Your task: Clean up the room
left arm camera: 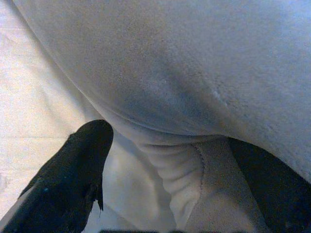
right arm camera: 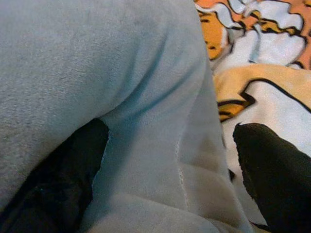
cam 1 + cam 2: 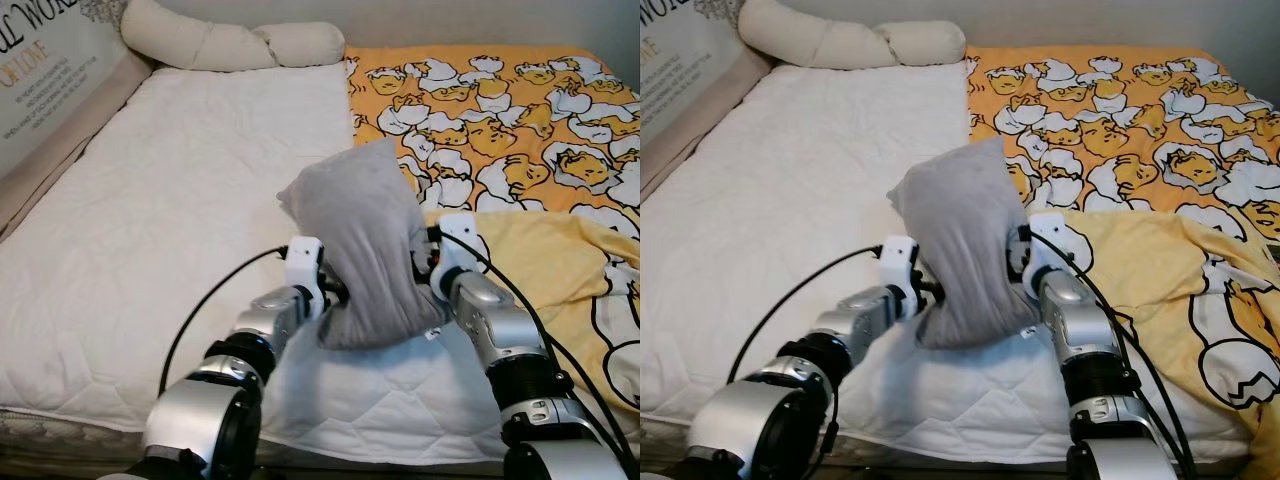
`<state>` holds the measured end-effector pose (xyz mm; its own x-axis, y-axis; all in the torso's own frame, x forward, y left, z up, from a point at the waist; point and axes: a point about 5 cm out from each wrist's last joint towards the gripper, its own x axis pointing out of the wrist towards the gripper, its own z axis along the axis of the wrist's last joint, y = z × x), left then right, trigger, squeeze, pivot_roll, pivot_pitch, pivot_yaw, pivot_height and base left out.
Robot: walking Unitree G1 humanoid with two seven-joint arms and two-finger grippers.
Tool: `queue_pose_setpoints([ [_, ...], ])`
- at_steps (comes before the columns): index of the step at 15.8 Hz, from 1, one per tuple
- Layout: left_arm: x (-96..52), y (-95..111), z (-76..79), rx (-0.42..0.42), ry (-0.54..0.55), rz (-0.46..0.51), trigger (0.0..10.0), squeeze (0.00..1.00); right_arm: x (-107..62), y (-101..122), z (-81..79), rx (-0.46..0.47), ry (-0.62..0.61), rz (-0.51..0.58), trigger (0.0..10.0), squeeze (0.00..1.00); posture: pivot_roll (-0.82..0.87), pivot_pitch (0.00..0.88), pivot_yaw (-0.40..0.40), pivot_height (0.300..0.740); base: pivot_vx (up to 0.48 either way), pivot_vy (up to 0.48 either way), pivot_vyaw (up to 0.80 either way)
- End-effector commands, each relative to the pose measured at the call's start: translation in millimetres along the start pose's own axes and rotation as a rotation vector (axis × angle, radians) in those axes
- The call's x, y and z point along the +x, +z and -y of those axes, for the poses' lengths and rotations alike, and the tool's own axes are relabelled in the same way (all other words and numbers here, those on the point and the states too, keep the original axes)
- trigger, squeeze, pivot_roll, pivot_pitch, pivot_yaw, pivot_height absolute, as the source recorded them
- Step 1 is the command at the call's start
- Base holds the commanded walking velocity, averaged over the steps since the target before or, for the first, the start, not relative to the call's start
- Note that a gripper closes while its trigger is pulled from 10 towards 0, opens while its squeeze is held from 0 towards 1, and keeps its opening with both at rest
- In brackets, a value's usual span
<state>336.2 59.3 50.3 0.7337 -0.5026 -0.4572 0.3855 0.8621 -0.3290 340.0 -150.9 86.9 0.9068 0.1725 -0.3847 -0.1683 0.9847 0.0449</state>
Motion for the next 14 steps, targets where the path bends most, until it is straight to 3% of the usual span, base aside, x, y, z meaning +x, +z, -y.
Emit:
queue_pose_setpoints([
  [1, 2.2, 28.1, 13.4, 0.005, -0.106, 0.111, 10.0, 0.0, 1.7, 1.2, -29.3, 0.044, 0.136, -0.008, 10.0, 0.0, -0.15, 0.0, 0.063, 0.74, 0.0, 0.0, 0.0],
  [4, -10.5, 37.7, -4.0, 0.032, -0.143, 0.163, 10.0, 0.0, -7.3, 6.3, -36.6, 0.074, 0.199, 0.005, 10.0, 0.0, -0.14, 0.0, 0.067, 0.74, 0.0, 0.0, 0.0],
  [7, -37.1, 34.4, -18.5, 0.155, -0.213, 0.156, 10.0, 0.0, -25.5, 3.5, -36.1, 0.08, 0.265, -0.015, 10.0, 0.0, -0.13, 0.0, 0.067, 0.74, 0.0, 0.0, 0.0],
  [9, -59.4, 34.8, -19.6, 0.25, -0.263, 0.136, 10.0, 0.0, -41.3, -3.2, -28.0, 0.04, 0.294, -0.04, 10.0, 0.0, -0.13, 0.0, 0.066, 0.74, 0.0, 0.0, 0.0],
  [11, -82.0, 29.1, -16.8, 0.278, -0.296, 0.096, 10.0, 0.0, -62.5, -6.9, -17.9, 0.044, 0.316, -0.068, 10.0, 0.0, -0.12, 0.0, 0.064, 0.74, 0.0, 0.0, 0.0],
  [13, -89.1, 15.5, -21.8, 0.314, -0.262, 0.059, 10.0, 0.0, -72.3, -15.1, -7.3, 0.064, 0.273, -0.107, 10.0, 0.0, -0.13, 0.0, 0.065, 0.74, 0.0, 0.0, 0.0],
  [14, -90.5, 9.6, -28.7, 0.375, -0.2, 0.06, 10.0, 1.0, -75.0, -22.1, -0.1, 0.074, 0.222, -0.131, 10.0, 0.02, -0.13, 0.0, 0.066, 0.74, 0.0, 0.0, 0.0],
])
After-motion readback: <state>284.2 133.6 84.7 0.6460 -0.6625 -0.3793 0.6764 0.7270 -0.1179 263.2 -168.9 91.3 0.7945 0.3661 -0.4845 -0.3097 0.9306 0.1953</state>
